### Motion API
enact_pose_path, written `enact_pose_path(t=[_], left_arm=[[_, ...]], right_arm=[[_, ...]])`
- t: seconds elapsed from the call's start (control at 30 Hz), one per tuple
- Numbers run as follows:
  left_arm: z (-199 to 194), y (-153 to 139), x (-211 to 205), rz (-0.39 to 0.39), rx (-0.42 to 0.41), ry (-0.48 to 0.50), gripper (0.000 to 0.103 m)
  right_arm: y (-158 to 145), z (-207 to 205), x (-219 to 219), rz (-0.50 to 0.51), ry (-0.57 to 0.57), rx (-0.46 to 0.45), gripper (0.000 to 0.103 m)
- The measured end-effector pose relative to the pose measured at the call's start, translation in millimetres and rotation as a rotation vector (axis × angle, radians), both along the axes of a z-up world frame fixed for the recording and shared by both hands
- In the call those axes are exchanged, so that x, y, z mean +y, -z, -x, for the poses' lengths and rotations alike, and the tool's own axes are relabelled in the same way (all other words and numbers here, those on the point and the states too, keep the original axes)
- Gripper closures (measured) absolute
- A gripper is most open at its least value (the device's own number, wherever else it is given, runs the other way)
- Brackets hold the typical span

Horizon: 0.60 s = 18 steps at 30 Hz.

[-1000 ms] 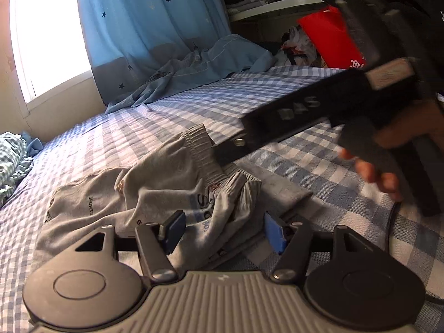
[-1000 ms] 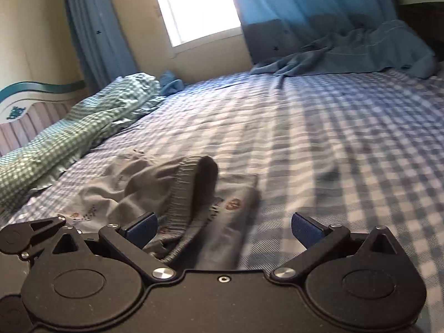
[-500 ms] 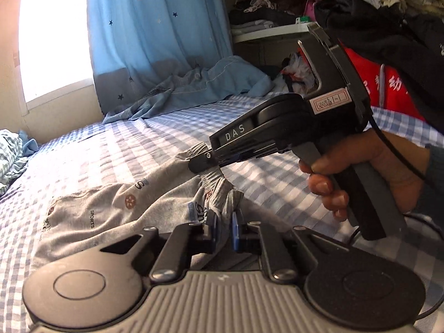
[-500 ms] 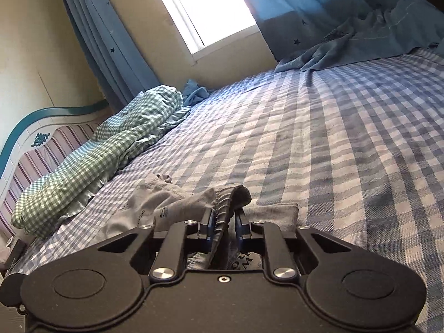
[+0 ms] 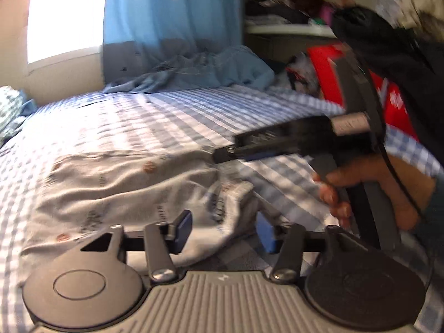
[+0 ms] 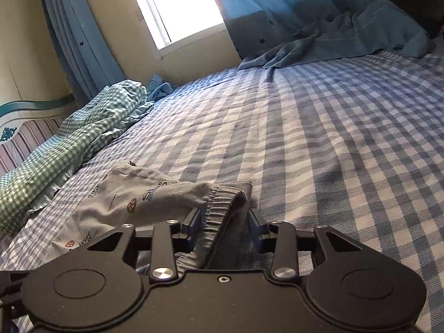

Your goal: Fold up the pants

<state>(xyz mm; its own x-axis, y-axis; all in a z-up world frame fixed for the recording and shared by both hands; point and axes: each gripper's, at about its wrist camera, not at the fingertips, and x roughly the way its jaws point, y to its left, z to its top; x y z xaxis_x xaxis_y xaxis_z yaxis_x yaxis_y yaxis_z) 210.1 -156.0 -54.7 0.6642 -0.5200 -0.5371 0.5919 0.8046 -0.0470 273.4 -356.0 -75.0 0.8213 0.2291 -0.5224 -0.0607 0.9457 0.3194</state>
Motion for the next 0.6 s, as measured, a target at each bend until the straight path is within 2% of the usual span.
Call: enact_pose_path(t=[0.03,0.07,0.1,0.13,0.2,0.27,0.33,0.4,0.5,0.53,0.6], left_arm=[[-1.9,-5.8,12.3,0.023,0.000,-0.046,0.035],[-4.3,-10.5,24.5,0.040,-0.008,-0.103,0.026],[-7.7,-13.9,36.8,0.054,-0.021,-0.169,0.021],[-12.7,-15.8,50.3,0.064,-0.038,-0.247,0.016],[-27.2,-14.3,71.5,0.066,-0.040,-0.372,0.015],[-43.3,-6.8,90.8,0.052,-0.027,-0.468,0.014],[-56.8,5.6,104.6,0.000,0.041,-0.536,0.014],[-59.1,18.2,118.5,-0.013,0.096,-0.567,0.014],[-45.3,37.8,138.5,0.018,0.145,-0.567,0.014],[-39.0,42.5,144.3,0.037,0.137,-0.563,0.013],[-31.1,41.6,151.7,0.057,0.133,-0.563,0.013]], right_arm=[[-4.7,4.8,3.8,0.022,0.021,-0.018,0.020],[-9.7,9.2,9.2,0.048,0.041,-0.039,0.013],[-13.7,13.0,14.9,0.074,0.053,-0.056,0.008],[-17.2,15.6,22.3,0.103,0.057,-0.067,0.007],[-20.9,19.2,39.3,0.173,0.070,-0.081,0.001],[-21.2,22.4,56.5,0.248,0.077,-0.090,0.001],[-17.2,24.4,70.9,0.332,0.069,-0.085,0.001],[-8.6,30.5,79.9,0.438,0.071,-0.067,0.001],[7.8,43.6,79.1,0.556,0.118,-0.026,0.001],[12.7,48.4,74.7,0.555,0.125,-0.011,0.001],[19.3,59.8,62.6,0.493,0.160,-0.007,0.001]])
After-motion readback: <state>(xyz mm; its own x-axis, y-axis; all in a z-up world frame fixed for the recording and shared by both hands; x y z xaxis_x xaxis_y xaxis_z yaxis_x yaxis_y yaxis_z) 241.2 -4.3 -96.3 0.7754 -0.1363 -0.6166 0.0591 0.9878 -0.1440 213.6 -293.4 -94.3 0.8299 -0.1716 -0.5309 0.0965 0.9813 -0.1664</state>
